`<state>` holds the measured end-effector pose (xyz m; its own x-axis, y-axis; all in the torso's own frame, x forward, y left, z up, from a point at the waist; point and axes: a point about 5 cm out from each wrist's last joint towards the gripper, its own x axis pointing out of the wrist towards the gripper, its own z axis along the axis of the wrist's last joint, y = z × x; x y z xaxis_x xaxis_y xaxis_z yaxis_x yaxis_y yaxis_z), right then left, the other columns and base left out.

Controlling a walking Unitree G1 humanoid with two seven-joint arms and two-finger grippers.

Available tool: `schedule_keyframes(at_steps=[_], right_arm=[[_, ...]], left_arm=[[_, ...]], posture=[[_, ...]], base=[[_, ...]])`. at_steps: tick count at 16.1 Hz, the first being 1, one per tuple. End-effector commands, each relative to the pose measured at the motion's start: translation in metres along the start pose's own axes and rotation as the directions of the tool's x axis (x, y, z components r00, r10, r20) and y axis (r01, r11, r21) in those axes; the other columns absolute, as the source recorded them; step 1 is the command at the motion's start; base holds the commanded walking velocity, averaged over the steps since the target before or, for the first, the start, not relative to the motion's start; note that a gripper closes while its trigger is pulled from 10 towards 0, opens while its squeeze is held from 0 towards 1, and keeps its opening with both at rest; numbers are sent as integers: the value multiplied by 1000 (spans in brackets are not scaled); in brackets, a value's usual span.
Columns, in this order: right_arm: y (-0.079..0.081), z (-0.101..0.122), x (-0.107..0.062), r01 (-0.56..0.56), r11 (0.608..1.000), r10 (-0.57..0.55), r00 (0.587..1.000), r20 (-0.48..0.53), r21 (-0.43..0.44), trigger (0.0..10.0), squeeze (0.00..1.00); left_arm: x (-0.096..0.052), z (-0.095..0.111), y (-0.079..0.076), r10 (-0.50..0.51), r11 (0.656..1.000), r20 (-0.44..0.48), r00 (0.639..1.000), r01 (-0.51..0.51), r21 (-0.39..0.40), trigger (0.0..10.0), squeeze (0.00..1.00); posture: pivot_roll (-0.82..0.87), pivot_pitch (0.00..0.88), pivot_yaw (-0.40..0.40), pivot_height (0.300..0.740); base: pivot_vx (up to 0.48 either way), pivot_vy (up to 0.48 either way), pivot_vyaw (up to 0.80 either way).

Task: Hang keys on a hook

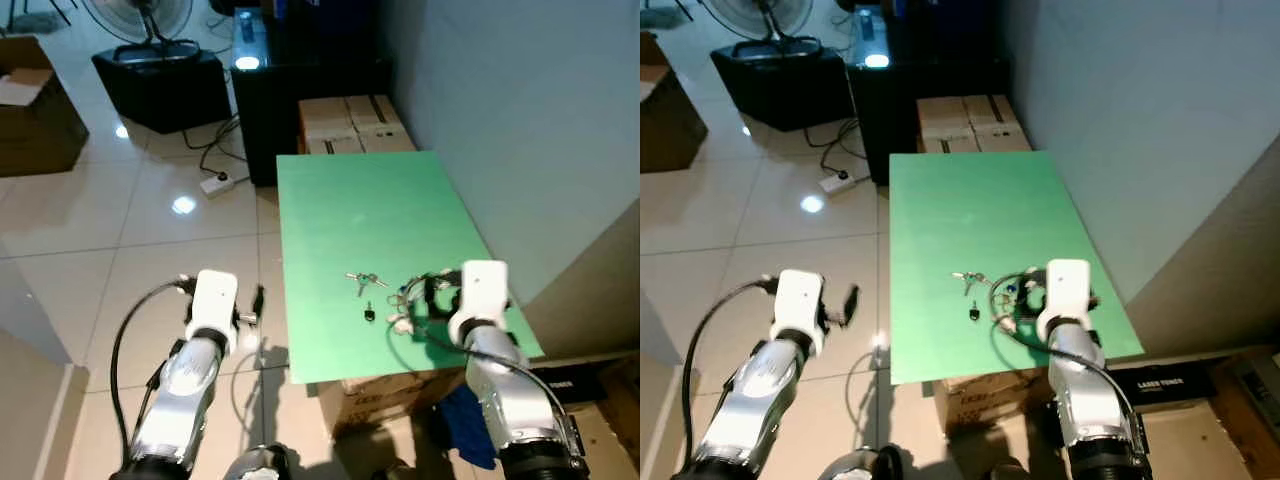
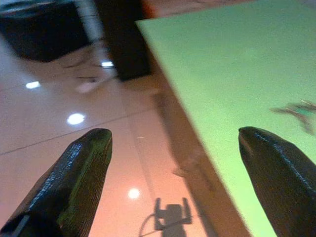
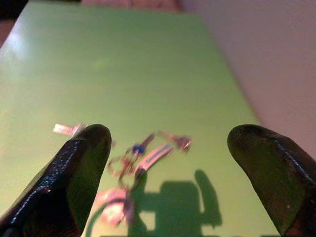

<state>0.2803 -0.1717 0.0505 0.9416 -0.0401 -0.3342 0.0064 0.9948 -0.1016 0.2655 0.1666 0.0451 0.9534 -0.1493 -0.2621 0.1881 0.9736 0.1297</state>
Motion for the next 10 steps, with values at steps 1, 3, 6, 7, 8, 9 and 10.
schedule_keyframes(at_steps=[1, 3, 6, 7, 8, 9, 10], right_arm=[[3, -8, 0, -30, 999, 30, 999, -39, -19, 10000, 0], [3, -14, 4, -35, 998, 32, 998, -52, -61, 10000, 0], [9, -20, 9, -163, 985, 159, 984, -77, -50, 10000, 0], [11, -20, 10, -199, 979, 195, 977, -83, -41, 10000, 0], [11, -23, 11, -217, 976, 213, 973, -93, -33, 10000, 0], [12, -25, 13, -226, 973, 220, 970, -101, -46, 10000, 0], [12, -27, 14, -234, 971, 228, 967, -109, -47, 10000, 0]], left_arm=[[-4, 7, -1, -101, 995, 64, 993, 101, 4, 10000, 0], [-8, 5, 3, -220, 975, 74, 973, 217, 42, 10000, 0], [-11, 6, 9, -356, 930, 78, 931, 345, 126, 10000, 0], [-13, 8, 7, -413, 908, 83, 907, 404, 111, 10000, 0], [-15, 10, 3, -466, 883, 84, 881, 458, 99, 10000, 0], [-18, 9, -1, -514, 856, 59, 856, 507, 102, 10000, 0], [-20, 8, -3, -535, 842, 49, 843, 527, 117, 10000, 0]], posture=[[-68, 91, -4, 740], [-50, 93, -6, 740], [-32, 90, -3, 740], [-30, 90, -1, 740], [-29, 85, 1, 740], [-30, 78, 7, 740], [-30, 78, 7, 740]], base=[[0, 0, 0], [0, 0, 0], [0, 0, 0], [0, 0, 0], [0, 0, 0], [0, 0, 0], [0, 0, 0]])
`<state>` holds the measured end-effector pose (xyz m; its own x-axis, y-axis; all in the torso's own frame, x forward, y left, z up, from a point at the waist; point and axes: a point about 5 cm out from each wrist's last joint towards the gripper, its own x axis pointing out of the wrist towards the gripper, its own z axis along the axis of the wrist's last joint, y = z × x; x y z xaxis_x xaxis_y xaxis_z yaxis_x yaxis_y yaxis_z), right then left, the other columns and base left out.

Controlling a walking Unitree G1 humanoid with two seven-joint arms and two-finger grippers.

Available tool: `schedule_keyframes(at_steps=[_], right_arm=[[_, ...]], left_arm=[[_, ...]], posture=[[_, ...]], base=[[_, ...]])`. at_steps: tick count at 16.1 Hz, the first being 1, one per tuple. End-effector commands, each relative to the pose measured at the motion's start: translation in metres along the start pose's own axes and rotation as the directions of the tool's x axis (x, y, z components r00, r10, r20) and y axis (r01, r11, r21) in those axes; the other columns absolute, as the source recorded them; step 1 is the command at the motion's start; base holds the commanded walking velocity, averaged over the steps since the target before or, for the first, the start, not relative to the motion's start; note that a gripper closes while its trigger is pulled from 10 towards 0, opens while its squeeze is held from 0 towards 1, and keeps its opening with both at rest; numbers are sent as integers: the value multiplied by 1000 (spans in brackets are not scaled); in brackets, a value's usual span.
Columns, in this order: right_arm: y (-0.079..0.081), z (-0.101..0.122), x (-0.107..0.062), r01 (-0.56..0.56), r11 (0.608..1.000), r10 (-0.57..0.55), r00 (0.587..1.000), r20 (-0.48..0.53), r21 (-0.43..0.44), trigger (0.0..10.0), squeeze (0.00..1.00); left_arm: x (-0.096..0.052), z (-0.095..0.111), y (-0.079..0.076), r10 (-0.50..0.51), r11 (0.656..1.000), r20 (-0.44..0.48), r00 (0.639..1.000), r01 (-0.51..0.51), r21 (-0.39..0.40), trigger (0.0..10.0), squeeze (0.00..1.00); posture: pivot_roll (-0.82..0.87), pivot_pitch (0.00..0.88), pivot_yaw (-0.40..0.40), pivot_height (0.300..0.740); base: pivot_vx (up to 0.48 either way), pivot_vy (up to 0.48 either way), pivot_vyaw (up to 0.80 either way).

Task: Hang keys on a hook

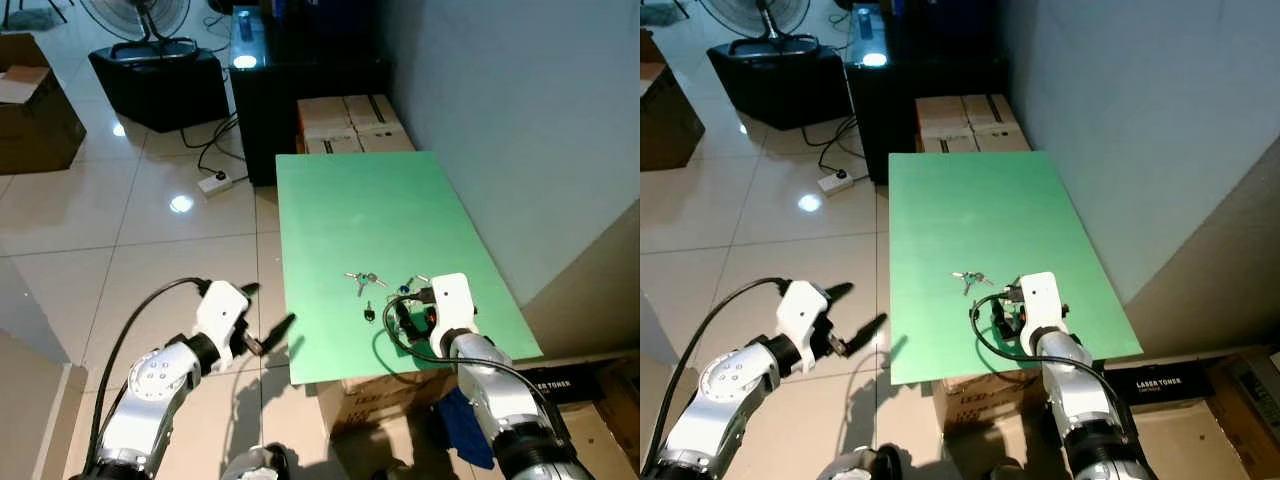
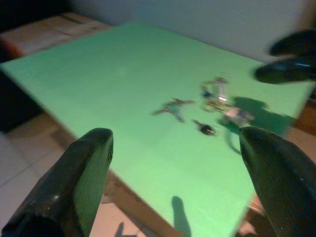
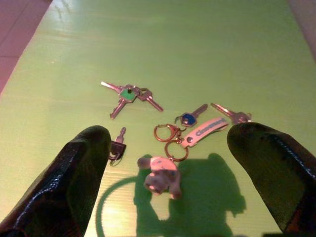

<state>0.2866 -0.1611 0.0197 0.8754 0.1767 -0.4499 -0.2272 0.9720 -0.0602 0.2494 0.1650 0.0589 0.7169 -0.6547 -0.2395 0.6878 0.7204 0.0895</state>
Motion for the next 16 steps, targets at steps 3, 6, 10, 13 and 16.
schedule_keyframes(at_steps=[3, 6, 10, 13, 16], right_arm=[[1, -6, 6, -40, 999, 39, 998, -51, -30, 10000, 0], [-2, -5, 15, -37, 997, 32, 995, -90, -62, 10000, 816], [-11, -6, 17, -4, 999, -2, 993, -116, -51, 10000, 1000], [-11, -5, 20, -38, 999, 33, 988, -151, -31, 10000, 1000], [-13, 6, 24, -48, 999, 45, 991, -129, -24, 10000, 1000]], left_arm=[[-1, 3, -6, -93, 996, -12, 996, 94, 8, 10000, 0], [-1, 8, -9, -166, 986, -5, 986, 166, -1, 10000, 0], [0, 16, -11, -182, 983, 12, 983, 182, 6, 10000, 0], [-8, 28, -1, -118, 992, 32, 992, 116, 51, 10000, 0], [-20, 33, 13, -25, 994, 21, 999, 23, 111, 10000, 0]], posture=[[-25, 65, 12, 740], [-14, 56, 20, 740], [-1, 67, 29, 740], [24, 138, 47, 740], [44, 247, 61, 740]], base=[[0, 0, 0], [0, 0, 0], [0, 0, 0], [0, 0, 0], [0, 0, 0]])
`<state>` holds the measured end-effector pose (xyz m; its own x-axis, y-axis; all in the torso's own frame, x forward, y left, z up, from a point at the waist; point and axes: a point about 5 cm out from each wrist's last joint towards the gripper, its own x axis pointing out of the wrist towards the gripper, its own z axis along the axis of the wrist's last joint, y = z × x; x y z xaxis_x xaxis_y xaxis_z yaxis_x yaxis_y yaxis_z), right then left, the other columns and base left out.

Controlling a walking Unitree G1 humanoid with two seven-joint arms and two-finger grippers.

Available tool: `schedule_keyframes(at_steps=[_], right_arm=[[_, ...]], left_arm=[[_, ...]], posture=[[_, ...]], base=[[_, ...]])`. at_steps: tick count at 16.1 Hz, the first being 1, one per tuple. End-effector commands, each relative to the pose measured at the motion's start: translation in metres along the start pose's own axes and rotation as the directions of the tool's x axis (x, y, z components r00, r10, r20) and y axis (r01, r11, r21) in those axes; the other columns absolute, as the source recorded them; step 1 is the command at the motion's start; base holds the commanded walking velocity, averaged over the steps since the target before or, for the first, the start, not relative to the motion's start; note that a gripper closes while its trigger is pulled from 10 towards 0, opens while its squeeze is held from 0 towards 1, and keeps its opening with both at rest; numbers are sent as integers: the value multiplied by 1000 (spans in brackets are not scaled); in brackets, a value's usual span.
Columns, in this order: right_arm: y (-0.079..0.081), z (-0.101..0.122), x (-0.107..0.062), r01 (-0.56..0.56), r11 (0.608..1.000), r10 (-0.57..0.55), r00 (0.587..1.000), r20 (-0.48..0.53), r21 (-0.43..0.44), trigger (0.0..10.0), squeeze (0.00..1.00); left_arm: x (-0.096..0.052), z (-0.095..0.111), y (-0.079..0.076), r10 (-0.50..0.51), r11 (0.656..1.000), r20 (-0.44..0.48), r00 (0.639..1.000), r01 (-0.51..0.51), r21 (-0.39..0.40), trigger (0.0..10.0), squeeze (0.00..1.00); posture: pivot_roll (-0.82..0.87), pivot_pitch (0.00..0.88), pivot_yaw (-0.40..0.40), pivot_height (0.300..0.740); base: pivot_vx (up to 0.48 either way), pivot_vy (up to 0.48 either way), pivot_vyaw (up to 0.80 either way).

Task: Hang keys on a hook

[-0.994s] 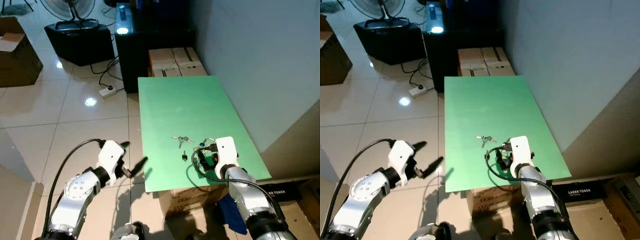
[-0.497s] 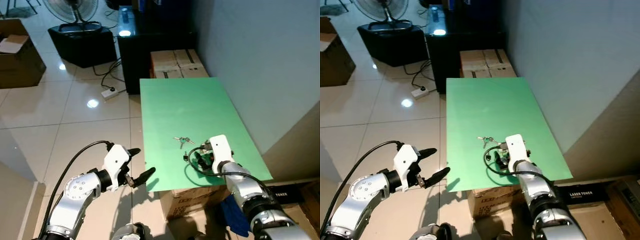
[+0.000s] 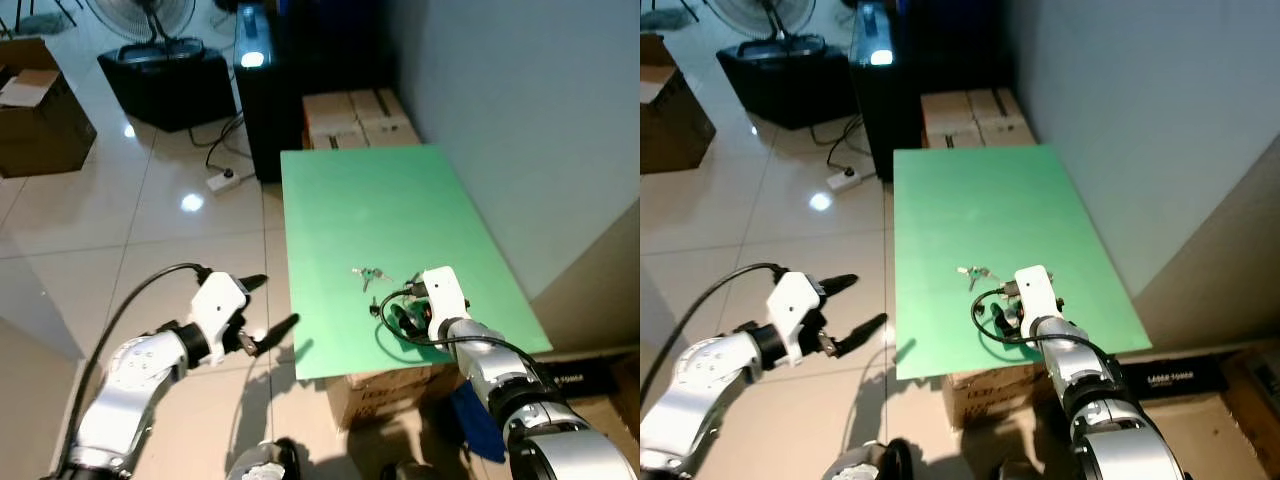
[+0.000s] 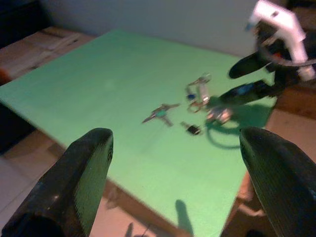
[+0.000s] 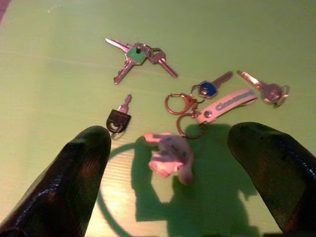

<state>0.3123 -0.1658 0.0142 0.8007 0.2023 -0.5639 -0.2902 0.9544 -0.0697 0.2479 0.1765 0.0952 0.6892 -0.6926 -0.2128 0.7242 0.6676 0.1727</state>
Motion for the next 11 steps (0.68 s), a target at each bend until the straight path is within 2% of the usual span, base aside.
schedule_keyframes(at_steps=[1, 2, 3, 4, 7, 11], right_arm=[[-7, 9, 0, 18, 1000, -19, 1000, 19, 21, 10000, 1000], [-10, 11, 1, 31, 999, -32, 999, 19, 25, 10000, 1000], [-13, 13, 1, 55, 998, -55, 998, 14, 31, 10000, 620], [-14, 14, 1, 65, 997, -66, 998, 16, 42, 10000, 0], [-18, 23, 2, 106, 989, -113, 992, 58, 105, 10000, 0], [-15, 31, 4, 103, 989, -110, 991, 70, 106, 10000, 0]], left_arm=[[-12, 7, 7, 42, 999, -9, 999, -42, 35, 10000, 0], [-15, 10, 5, 37, 999, -8, 999, -37, 37, 10000, 0], [-20, 14, 4, 34, 998, -16, 999, -33, 44, 10000, 0], [-22, 15, 4, 39, 998, -19, 999, -38, 49, 10000, 0], [-30, 22, 5, 71, 995, -11, 997, -70, 75, 10000, 0], [-33, 31, 6, 78, 992, -9, 997, -77, 96, 10000, 0]], posture=[[64, 287, 58, 740], [74, 298, 57, 740], [93, 321, 61, 740], [111, 343, 66, 740], [152, 357, 72, 740], [186, 377, 75, 740]], base=[[0, 0, 0], [0, 0, 0], [0, 0, 0], [0, 0, 0], [0, 0, 0], [0, 0, 0]])
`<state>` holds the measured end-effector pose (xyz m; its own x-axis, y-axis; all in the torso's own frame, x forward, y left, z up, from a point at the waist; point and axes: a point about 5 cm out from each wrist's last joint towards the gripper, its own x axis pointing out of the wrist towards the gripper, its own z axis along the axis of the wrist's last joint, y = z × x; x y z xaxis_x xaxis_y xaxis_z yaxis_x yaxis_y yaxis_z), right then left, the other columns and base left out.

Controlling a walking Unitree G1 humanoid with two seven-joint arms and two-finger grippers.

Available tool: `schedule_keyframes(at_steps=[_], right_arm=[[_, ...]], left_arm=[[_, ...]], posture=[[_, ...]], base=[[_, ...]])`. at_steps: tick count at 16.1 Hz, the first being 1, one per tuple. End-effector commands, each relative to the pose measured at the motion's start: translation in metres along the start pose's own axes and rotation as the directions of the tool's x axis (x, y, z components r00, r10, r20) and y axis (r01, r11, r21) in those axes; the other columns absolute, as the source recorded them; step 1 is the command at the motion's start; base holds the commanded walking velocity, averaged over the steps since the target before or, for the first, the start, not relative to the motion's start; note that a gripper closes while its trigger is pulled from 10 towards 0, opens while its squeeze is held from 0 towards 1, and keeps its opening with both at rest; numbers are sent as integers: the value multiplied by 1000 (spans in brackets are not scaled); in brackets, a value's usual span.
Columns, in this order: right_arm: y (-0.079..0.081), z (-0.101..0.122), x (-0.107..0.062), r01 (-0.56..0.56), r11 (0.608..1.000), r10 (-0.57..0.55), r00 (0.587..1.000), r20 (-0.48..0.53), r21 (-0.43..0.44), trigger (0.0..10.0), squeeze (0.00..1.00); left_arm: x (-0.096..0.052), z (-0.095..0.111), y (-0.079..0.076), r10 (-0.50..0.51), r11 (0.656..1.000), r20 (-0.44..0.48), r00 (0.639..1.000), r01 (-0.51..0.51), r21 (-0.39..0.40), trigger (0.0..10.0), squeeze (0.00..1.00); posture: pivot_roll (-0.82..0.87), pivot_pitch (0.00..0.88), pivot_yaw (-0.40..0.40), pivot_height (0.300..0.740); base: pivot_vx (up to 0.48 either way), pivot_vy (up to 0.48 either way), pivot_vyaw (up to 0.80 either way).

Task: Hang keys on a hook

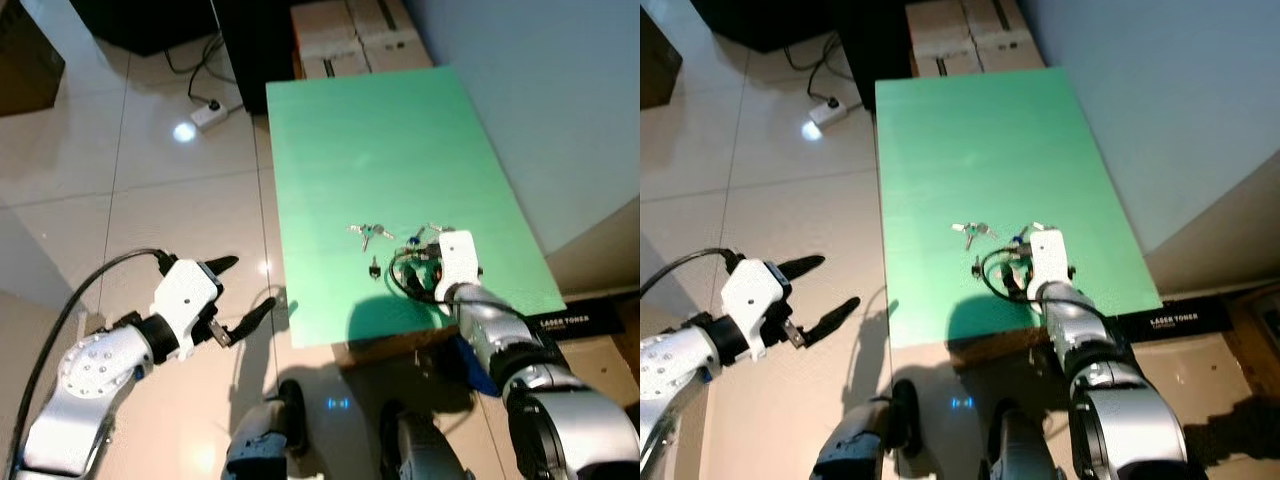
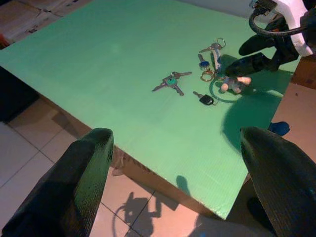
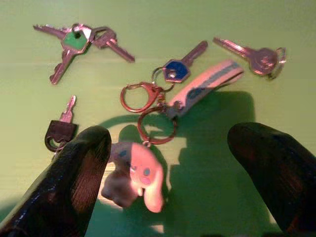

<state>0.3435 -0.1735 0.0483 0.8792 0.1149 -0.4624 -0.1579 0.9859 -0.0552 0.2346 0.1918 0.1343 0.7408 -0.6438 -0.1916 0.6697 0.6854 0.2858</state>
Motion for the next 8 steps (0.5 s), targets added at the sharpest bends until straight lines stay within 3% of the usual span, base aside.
schedule_keyframes(at_steps=[1, 5, 8], right_arm=[[4, -11, -1, 0, 1000, 1, 999, -37, 22, 10000, 0], [12, 1, 3, -42, 997, 42, 999, -9, 59, 10000, 0], [14, -4, 3, -35, 999, 36, 998, -44, 30, 10000, 0]], left_arm=[[-7, -1, 0, 3, 1000, -20, 1000, -3, -3, 10000, 0], [-14, 5, -3, -23, 1000, -26, 999, 23, 1, 10000, 0], [-16, 5, -8, -26, 1000, -26, 999, 26, -6, 10000, 0]], posture=[[195, 381, 77, 740], [218, 395, 80, 740], [221, 388, 76, 740]], base=[[0, 0, 0], [0, 0, 0], [0, 0, 0]])
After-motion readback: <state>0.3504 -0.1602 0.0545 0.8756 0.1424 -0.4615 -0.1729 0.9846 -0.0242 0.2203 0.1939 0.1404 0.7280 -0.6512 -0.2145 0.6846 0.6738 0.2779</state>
